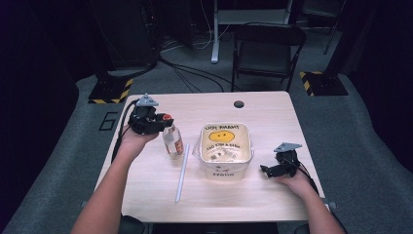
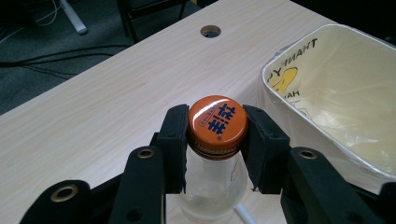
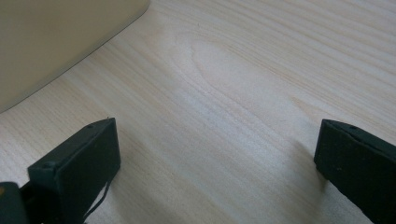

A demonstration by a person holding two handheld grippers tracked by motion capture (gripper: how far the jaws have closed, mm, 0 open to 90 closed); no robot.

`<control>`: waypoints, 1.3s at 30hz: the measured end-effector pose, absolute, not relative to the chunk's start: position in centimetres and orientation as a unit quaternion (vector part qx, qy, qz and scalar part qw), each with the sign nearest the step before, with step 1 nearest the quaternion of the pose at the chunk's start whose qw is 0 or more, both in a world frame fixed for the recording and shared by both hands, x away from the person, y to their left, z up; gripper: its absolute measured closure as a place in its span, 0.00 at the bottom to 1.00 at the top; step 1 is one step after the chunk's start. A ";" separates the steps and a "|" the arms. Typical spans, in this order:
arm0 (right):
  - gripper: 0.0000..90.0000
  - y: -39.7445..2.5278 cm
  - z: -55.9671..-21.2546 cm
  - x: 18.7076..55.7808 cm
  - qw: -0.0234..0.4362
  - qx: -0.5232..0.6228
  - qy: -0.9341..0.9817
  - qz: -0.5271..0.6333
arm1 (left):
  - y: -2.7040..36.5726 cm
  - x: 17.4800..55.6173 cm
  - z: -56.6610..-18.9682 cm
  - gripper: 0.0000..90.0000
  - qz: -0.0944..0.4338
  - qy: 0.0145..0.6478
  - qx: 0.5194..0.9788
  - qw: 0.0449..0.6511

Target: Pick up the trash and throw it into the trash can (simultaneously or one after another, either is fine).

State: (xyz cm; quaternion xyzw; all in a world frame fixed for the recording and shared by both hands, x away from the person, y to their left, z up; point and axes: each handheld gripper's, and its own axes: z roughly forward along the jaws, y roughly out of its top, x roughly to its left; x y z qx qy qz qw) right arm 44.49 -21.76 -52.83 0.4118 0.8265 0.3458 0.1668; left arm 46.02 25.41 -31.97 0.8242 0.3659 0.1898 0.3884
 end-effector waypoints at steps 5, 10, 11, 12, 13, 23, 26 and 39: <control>0.00 -21.8 -52.8 44.5 0.167 0.410 0.827 0.345 | 25.3 45.7 -31.1 0.70 0.195 0.360 0.827 0.385; 0.00 -21.8 -52.8 44.5 0.167 0.412 0.827 0.346 | 25.1 45.2 -29.6 0.70 0.197 0.350 0.831 0.385; 0.00 -21.8 -52.8 44.5 0.167 0.412 0.826 0.346 | 25.1 45.2 -29.6 0.70 0.197 0.350 0.831 0.385; 0.00 -21.8 -52.8 44.5 0.167 0.412 0.826 0.346 | 25.0 45.2 -29.4 0.70 0.197 0.349 0.831 0.386; 0.00 -21.8 -52.8 44.5 0.167 0.412 0.826 0.346 | 25.0 45.1 -29.0 0.70 0.197 0.347 0.831 0.386; 0.00 -21.8 -52.8 44.5 0.167 0.411 0.827 0.346 | 24.5 44.7 -27.1 0.70 0.199 0.335 0.837 0.385; 0.00 -21.8 -52.8 44.5 0.167 0.411 0.827 0.346 | 24.3 44.7 -26.6 0.70 0.199 0.332 0.838 0.385; 0.00 -21.8 -52.8 44.5 0.167 0.412 0.826 0.346 | 22.8 44.6 -23.9 0.70 0.198 0.313 0.845 0.386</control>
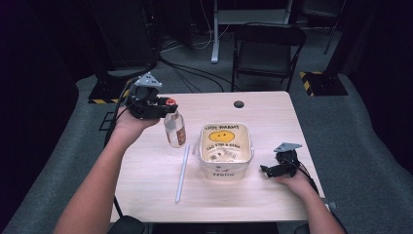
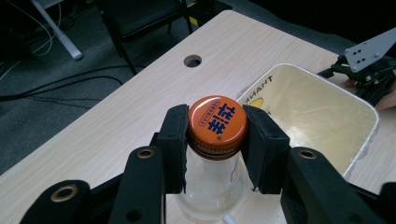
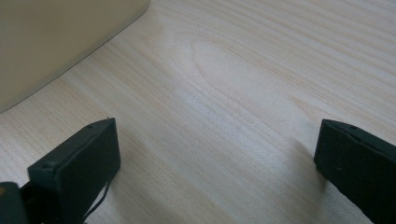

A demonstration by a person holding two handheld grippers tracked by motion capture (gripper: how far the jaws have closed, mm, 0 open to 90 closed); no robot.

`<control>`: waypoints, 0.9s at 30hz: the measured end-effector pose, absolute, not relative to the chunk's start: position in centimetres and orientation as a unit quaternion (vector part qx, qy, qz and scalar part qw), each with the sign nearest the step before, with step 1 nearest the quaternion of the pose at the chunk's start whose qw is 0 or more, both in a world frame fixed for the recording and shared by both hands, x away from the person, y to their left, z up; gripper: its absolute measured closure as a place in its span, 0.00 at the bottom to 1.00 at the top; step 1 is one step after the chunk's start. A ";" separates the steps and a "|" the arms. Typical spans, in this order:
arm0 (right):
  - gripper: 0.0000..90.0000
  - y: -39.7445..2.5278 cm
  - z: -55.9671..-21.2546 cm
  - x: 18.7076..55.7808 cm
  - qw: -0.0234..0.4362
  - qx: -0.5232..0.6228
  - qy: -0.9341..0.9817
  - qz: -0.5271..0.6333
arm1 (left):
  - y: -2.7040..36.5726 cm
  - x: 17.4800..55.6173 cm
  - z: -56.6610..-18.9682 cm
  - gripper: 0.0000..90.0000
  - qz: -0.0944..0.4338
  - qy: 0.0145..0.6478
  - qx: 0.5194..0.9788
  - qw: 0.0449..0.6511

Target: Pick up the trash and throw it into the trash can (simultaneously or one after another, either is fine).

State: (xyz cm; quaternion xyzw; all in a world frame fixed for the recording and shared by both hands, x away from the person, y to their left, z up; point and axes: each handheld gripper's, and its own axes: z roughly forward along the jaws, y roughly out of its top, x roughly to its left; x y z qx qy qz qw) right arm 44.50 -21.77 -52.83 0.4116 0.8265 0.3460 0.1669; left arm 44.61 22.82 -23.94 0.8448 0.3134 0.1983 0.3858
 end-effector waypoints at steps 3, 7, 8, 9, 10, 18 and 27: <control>0.00 -21.8 -52.8 44.5 0.167 0.411 0.827 0.346 | 22.5 44.7 -23.6 0.70 0.198 0.308 0.847 0.385; 0.00 -21.8 -52.8 44.5 0.167 0.409 0.828 0.345 | 21.8 44.7 -22.8 0.70 0.197 0.300 0.850 0.386; 0.00 -21.8 -52.8 44.5 0.167 0.409 0.828 0.345 | 21.8 44.7 -22.8 0.70 0.197 0.300 0.850 0.386; 0.00 -21.8 -52.8 44.5 0.166 0.411 0.827 0.346 | 21.5 44.7 -22.5 0.70 0.196 0.298 0.849 0.390; 0.00 -21.8 -52.8 44.5 0.166 0.411 0.827 0.346 | 21.5 44.7 -22.5 0.70 0.196 0.298 0.849 0.390; 0.00 -21.8 -52.8 44.5 0.166 0.410 0.827 0.346 | 20.5 44.6 -21.2 0.70 0.189 0.286 0.852 0.395; 0.00 -21.8 -52.8 44.5 0.166 0.410 0.827 0.346 | 19.4 44.7 -20.3 0.70 0.189 0.277 0.856 0.393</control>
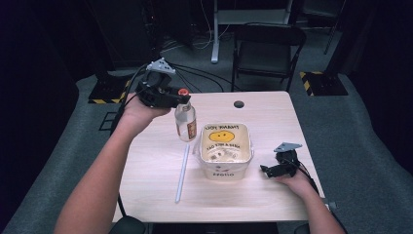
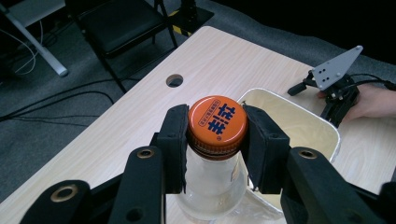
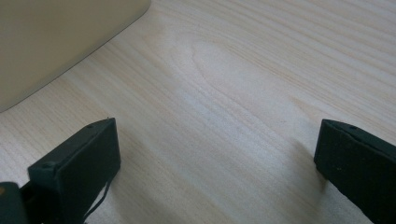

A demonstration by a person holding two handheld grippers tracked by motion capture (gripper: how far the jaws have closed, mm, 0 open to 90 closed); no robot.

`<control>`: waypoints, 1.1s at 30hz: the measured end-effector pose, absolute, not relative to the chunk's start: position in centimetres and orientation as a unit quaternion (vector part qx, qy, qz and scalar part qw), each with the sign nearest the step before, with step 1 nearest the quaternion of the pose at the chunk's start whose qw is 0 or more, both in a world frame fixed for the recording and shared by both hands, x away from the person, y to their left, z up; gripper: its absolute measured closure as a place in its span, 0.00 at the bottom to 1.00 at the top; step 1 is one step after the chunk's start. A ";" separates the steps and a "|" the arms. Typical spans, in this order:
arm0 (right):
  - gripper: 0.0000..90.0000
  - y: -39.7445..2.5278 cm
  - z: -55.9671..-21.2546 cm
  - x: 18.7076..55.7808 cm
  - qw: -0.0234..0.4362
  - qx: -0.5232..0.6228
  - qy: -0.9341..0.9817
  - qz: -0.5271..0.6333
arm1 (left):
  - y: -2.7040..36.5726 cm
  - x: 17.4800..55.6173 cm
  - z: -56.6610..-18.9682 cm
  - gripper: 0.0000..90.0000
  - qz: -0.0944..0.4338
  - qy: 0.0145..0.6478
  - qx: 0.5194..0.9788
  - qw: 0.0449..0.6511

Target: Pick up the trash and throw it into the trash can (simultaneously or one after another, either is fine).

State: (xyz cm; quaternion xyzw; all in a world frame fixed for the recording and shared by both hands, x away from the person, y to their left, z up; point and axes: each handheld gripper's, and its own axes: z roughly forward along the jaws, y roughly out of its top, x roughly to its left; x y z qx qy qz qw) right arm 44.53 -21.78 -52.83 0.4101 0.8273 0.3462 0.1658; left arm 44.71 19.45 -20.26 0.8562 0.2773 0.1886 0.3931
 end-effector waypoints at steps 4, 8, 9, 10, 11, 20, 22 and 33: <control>0.00 -21.8 -52.8 44.5 0.166 0.410 0.827 0.346 | 19.1 44.8 -20.0 0.70 0.188 0.272 0.857 0.394; 0.00 -21.8 -52.8 44.5 0.166 0.410 0.827 0.347 | 18.6 44.8 -19.7 0.70 0.188 0.268 0.858 0.396; 0.00 -21.8 -52.8 44.5 0.166 0.410 0.827 0.347 | 18.5 44.8 -19.6 0.70 0.188 0.267 0.858 0.396; 0.00 -21.8 -52.8 44.5 0.166 0.410 0.827 0.346 | 18.3 44.8 -19.5 0.70 0.188 0.266 0.858 0.396; 0.00 -21.8 -52.8 44.5 0.166 0.410 0.827 0.346 | 18.3 44.8 -19.4 0.70 0.187 0.265 0.859 0.395; 0.00 -21.8 -52.8 44.6 0.166 0.409 0.828 0.347 | 17.0 44.9 -19.2 0.70 0.184 0.254 0.862 0.398; 0.00 -21.8 -52.8 44.6 0.166 0.409 0.828 0.347 | 16.7 44.9 -19.1 0.70 0.183 0.252 0.862 0.399; 0.00 -21.8 -52.8 44.6 0.166 0.408 0.828 0.347 | 14.8 45.0 -19.1 0.70 0.175 0.236 0.866 0.404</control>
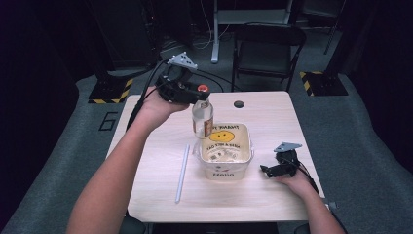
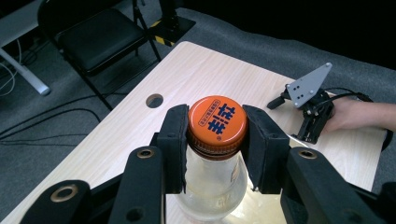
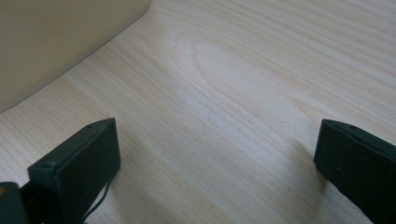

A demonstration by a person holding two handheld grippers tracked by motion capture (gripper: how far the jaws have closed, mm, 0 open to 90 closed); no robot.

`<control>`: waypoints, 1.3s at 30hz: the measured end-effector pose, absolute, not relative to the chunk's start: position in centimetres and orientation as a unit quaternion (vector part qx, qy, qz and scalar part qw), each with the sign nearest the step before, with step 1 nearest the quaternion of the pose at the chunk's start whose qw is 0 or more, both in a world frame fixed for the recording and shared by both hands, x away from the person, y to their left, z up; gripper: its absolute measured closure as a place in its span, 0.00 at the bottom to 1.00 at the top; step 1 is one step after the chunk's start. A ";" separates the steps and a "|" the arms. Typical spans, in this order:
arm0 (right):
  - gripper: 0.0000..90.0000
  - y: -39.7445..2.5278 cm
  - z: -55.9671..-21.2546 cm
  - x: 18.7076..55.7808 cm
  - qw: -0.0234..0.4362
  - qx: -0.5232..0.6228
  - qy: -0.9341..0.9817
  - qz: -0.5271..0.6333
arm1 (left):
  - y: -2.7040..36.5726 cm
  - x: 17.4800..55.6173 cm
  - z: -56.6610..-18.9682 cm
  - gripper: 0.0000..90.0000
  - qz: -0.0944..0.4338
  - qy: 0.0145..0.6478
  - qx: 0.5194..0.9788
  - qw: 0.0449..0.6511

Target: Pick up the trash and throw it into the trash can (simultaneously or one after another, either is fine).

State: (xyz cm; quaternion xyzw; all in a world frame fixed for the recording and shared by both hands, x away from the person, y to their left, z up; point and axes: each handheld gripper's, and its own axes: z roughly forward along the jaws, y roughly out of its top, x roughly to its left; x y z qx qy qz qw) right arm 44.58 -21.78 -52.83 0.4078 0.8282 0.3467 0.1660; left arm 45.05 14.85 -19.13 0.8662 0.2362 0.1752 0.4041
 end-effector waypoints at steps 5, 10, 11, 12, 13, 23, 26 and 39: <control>0.00 -21.8 -52.8 44.6 0.166 0.408 0.828 0.347 | 14.0 45.2 -19.1 0.70 0.175 0.227 0.869 0.403; 0.00 -21.8 -52.8 44.7 0.166 0.403 0.831 0.346 | 13.3 45.3 -19.1 0.70 0.172 0.219 0.872 0.403; 0.00 -21.8 -52.8 44.6 0.165 0.403 0.831 0.346 | 13.1 45.3 -19.1 0.70 0.170 0.220 0.871 0.405; 0.00 -21.8 -52.8 44.6 0.165 0.403 0.831 0.346 | 13.1 45.3 -19.1 0.70 0.170 0.220 0.871 0.405; 0.00 -21.8 -52.8 44.7 0.165 0.403 0.831 0.346 | 12.9 45.3 -19.1 0.70 0.168 0.218 0.871 0.406; 0.00 -21.8 -52.8 44.6 0.164 0.402 0.832 0.346 | 11.7 45.7 -20.1 0.70 0.161 0.215 0.877 0.398; 0.00 -21.8 -52.8 44.6 0.164 0.402 0.831 0.346 | 11.6 45.8 -20.4 0.70 0.159 0.217 0.878 0.397; 0.00 -21.8 -52.8 44.6 0.162 0.407 0.830 0.345 | 11.6 46.3 -22.7 0.70 0.147 0.226 0.882 0.387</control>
